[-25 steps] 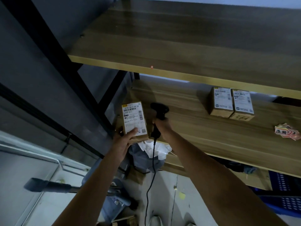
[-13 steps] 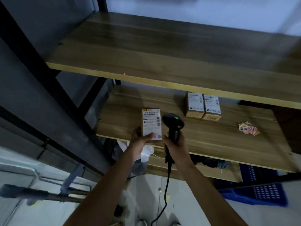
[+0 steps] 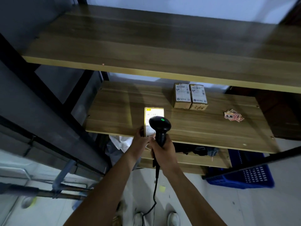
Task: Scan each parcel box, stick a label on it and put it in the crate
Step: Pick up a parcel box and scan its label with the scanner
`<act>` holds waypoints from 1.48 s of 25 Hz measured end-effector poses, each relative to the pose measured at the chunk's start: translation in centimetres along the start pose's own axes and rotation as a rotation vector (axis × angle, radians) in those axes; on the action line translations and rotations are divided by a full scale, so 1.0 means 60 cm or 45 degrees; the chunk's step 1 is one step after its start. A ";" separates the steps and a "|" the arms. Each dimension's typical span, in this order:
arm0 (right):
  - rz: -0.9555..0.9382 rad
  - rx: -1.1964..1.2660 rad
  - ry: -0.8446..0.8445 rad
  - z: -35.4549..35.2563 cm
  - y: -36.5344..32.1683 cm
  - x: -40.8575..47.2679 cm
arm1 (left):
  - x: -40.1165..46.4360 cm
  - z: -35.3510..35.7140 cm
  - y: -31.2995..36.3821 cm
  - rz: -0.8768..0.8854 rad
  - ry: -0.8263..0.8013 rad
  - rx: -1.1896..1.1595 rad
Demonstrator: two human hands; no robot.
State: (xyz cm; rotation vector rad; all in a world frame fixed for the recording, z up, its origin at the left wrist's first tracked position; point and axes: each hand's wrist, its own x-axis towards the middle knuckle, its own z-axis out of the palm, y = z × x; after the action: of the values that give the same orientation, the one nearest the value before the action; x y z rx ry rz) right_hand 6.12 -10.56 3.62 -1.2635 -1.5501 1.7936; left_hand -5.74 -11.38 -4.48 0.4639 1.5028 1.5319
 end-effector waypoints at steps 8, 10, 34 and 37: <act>-0.018 0.004 -0.006 0.010 0.007 -0.006 | -0.014 -0.007 -0.004 -0.190 0.022 0.023; -0.018 -0.003 -0.002 0.011 0.008 -0.007 | -0.023 -0.006 0.009 -0.189 0.018 -0.024; -0.080 0.002 0.011 0.023 0.012 -0.012 | -0.029 -0.010 0.002 -0.119 0.088 0.061; -0.087 -0.006 0.011 0.022 0.016 -0.010 | -0.021 -0.013 -0.005 -0.097 0.106 0.090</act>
State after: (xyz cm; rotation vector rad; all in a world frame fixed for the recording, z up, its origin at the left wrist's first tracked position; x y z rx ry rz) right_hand 5.50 -11.97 2.86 -1.2046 -1.5744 1.7406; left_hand -5.60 -12.86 -4.49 0.3834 1.6252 1.4584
